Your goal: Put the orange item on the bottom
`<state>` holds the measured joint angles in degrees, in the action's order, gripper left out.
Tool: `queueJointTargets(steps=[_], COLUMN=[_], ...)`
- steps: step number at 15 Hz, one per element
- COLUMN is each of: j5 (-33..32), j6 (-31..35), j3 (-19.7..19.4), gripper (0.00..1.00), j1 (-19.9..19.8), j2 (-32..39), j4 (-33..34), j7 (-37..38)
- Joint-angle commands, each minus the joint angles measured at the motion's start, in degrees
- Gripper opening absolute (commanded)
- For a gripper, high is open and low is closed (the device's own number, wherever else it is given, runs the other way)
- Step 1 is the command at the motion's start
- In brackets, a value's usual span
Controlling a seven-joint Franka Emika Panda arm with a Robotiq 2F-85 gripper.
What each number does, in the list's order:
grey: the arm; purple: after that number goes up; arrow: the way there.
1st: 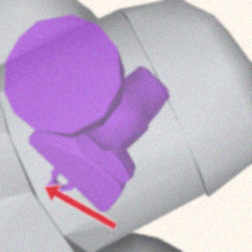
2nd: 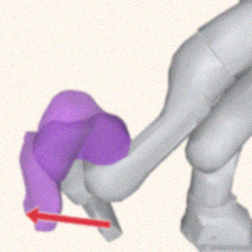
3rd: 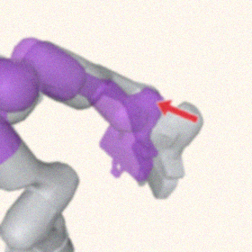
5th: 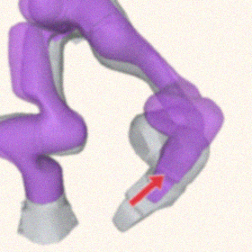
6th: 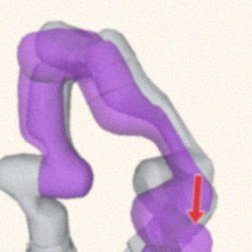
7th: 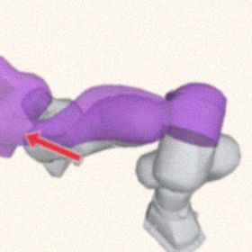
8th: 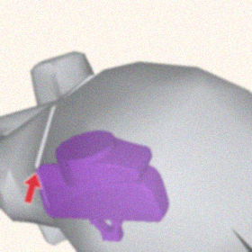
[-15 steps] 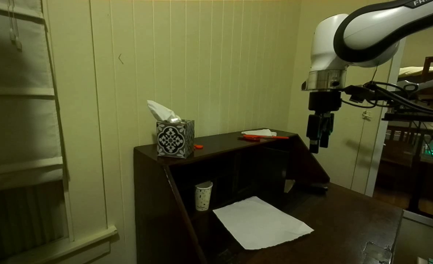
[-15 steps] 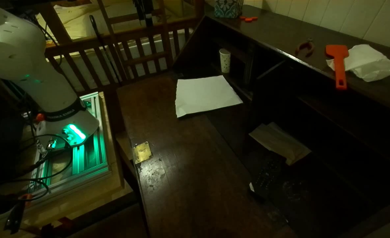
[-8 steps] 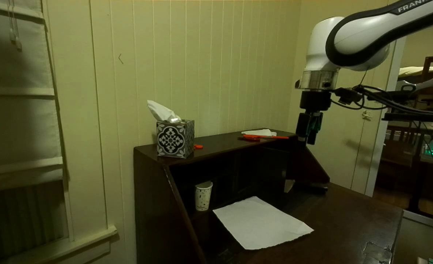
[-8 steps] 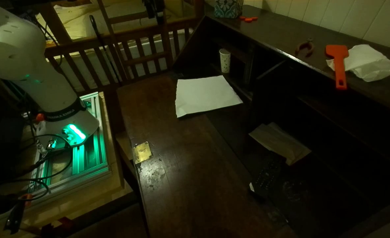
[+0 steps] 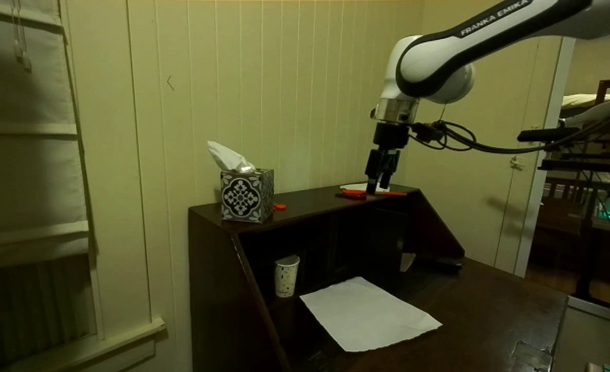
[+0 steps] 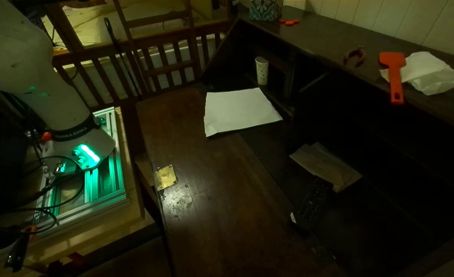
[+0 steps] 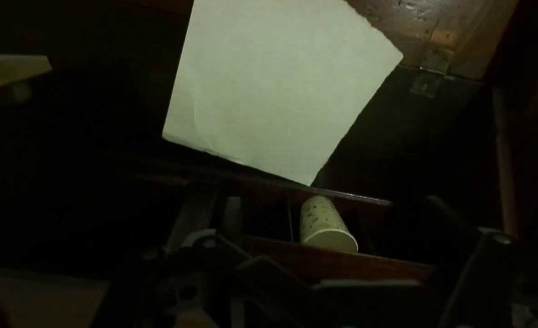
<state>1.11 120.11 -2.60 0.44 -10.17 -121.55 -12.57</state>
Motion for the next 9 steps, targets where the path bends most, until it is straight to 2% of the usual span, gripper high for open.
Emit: queueJointTargets(steps=[1, 4, 6, 9], j5=[4.7, 7.1, 6.5, 6.3], j6=[-1.2, -2.2, -3.3, -4.2], j3=[-1.0, -0.7, 0.6, 0.1], gripper=[1.0, 1.0, 1.0, 1.0], j1=[0.3, -0.5, -2.0, -1.2], j2=[11.9, 19.4, 24.6, 31.6], j4=[14.3, 23.6, 30.0, 38.3], j7=[-6.6, -12.5, -13.8, -15.2])
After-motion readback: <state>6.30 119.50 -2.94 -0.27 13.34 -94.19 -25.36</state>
